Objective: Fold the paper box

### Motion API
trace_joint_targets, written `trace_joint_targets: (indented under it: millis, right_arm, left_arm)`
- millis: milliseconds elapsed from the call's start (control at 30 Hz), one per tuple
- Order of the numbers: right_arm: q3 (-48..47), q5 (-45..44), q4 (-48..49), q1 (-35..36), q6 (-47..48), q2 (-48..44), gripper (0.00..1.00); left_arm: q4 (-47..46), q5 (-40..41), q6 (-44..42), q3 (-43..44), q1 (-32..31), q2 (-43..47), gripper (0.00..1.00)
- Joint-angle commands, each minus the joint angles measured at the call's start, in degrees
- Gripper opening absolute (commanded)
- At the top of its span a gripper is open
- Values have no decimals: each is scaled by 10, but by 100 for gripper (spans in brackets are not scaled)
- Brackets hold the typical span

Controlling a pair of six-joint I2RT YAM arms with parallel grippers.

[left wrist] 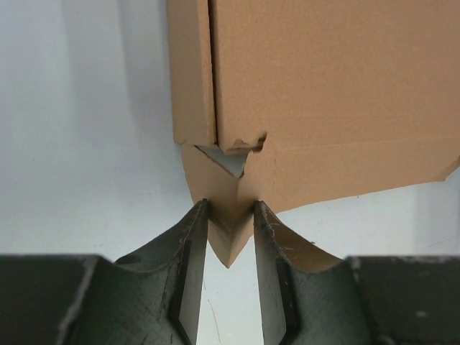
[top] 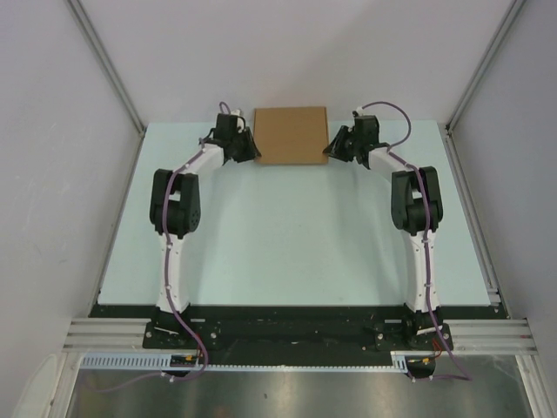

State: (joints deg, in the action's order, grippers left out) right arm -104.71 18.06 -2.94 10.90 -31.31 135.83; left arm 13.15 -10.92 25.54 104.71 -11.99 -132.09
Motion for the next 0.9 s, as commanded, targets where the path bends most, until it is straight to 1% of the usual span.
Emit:
trace_joint_targets:
  millis: [0, 67, 167, 300, 500, 700, 867]
  right_arm:
    - [-31, -44, -44, -3, 19, 39, 28]
    - [-37, -44, -49, -5, 20, 42, 28]
    - [-32, -44, -44, -7, 19, 41, 28]
    - [-19, -41, -35, -8, 16, 35, 29]
    - [7, -42, -19, -5, 9, 11, 40]
    - [18, -42, -9, -1, 5, -10, 45]
    - [13, -37, -10, -3, 3, -16, 47]
  left_arm:
    - [108, 63, 13, 69, 15, -69, 35]
    - [124, 56, 20, 98, 20, -88, 35]
    - [140, 58, 35, 104, 24, -92, 34]
    - [131, 54, 45, 80, 33, -76, 34]
    - [120, 44, 40, 51, 44, -37, 36]
    - [114, 29, 39, 43, 46, -20, 37]
    - [89, 23, 31, 18, 47, -4, 40]
